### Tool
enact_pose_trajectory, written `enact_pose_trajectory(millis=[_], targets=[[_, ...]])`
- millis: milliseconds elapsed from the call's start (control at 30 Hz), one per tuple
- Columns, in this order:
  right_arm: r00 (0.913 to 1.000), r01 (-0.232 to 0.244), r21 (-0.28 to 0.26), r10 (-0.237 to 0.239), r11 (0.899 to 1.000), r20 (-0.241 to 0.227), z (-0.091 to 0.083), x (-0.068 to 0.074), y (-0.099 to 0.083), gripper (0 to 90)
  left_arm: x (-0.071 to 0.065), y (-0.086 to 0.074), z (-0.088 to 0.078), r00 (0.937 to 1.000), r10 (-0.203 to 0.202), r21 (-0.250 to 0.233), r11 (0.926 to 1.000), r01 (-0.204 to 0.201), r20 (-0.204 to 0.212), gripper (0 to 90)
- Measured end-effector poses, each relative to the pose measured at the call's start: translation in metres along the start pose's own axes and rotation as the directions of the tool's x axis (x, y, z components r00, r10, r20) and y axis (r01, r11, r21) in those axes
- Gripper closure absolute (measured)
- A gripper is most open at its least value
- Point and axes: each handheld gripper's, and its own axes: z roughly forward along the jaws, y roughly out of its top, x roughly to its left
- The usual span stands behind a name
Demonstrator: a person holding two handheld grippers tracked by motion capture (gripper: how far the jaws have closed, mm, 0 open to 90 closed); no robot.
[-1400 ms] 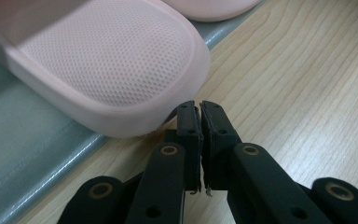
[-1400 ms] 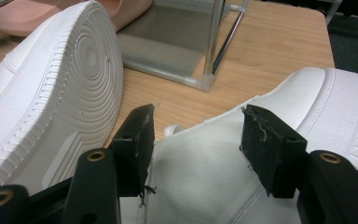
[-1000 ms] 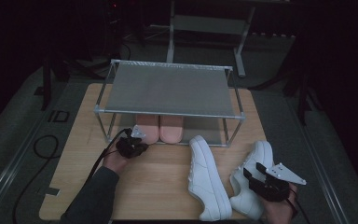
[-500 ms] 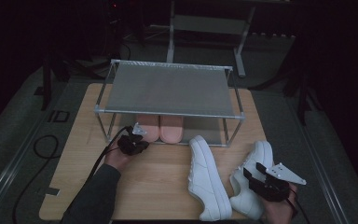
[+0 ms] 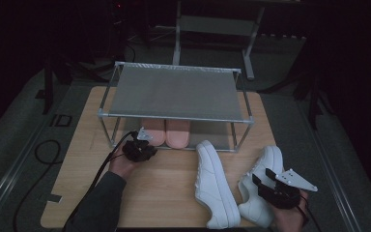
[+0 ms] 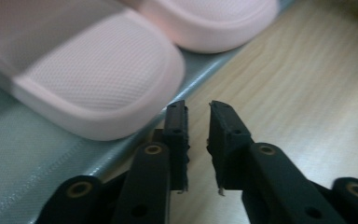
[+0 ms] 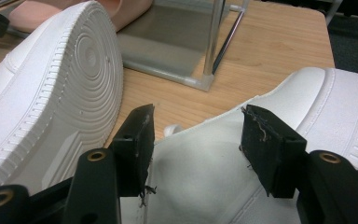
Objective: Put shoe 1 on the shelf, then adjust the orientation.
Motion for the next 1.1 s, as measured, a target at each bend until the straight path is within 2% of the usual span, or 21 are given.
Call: enact_pose_trajectory(millis=[100,200,267,333,533,733,900,967,1000,1033,1100], targets=[[1.0,0.0,0.0,0.0,1.0,0.0,0.0,0.0,0.0,43.5,-0.002,0.0,-0.002,1.0,0.001,-0.005,1.0,-0.001,0.007,71.1],[1.0,0.0,0.0,0.0,1.0,0.001,0.0,0.0,0.0,43.4,-0.011,0.0,-0.011,0.9991,0.002,-0.043,0.9991,-0.001,0.042,67.1],[1.0,-0.001,0.0,0.001,1.0,0.001,0.0,0.0,0.0,43.4,-0.016,0.001,-0.014,0.9987,0.013,-0.051,0.9986,-0.011,0.049,65.9],[1.0,-0.001,-0.002,0.001,1.0,0.0,0.0,0.0,0.0,43.4,-0.021,0.0,-0.016,0.9979,0.006,-0.059,0.9982,-0.002,0.065,63.0],[1.0,-0.001,-0.004,0.001,1.0,0.0,0.0,0.0,-0.001,43.3,-0.032,-0.001,-0.019,0.9951,0.02,-0.059,0.9981,-0.014,0.097,59.3],[1.0,-0.002,-0.004,0.002,1.0,0.0,0.0,0.0,-0.001,43.2,-0.042,-0.001,-0.023,0.9909,0.022,-0.087,0.9962,-0.01,0.133,58.1],[1.0,-0.003,-0.003,0.003,1.0,0.001,0.0,0.001,-0.001,43.2,-0.054,-0.002,-0.027,0.9863,0.039,-0.096,0.9951,-0.023,0.161,57.8],[1.0,-0.002,-0.004,0.002,1.0,0.0,0.0,0.0,-0.001,43.2,-0.065,-0.003,-0.029,0.981,0.064,-0.103,0.9936,-0.046,0.183,57.9],[1.0,-0.002,-0.004,0.002,1.0,0.0,0.0,0.0,-0.001,43.2,-0.065,-0.003,-0.029,0.981,0.064,-0.103,0.9936,-0.046,0.183,58.0],[1.0,-0.003,-0.003,0.003,1.0,0.001,0.0,0.001,-0.001,43.2,-0.072,-0.004,-0.03,0.9759,0.078,-0.106,0.9927,-0.058,0.204,58.8],[1.0,-0.003,-0.003,0.003,1.0,0.001,0.0,0.001,-0.001,43.2,-0.072,-0.004,-0.03,0.9759,0.078,-0.106,0.9927,-0.058,0.204,59.3]])
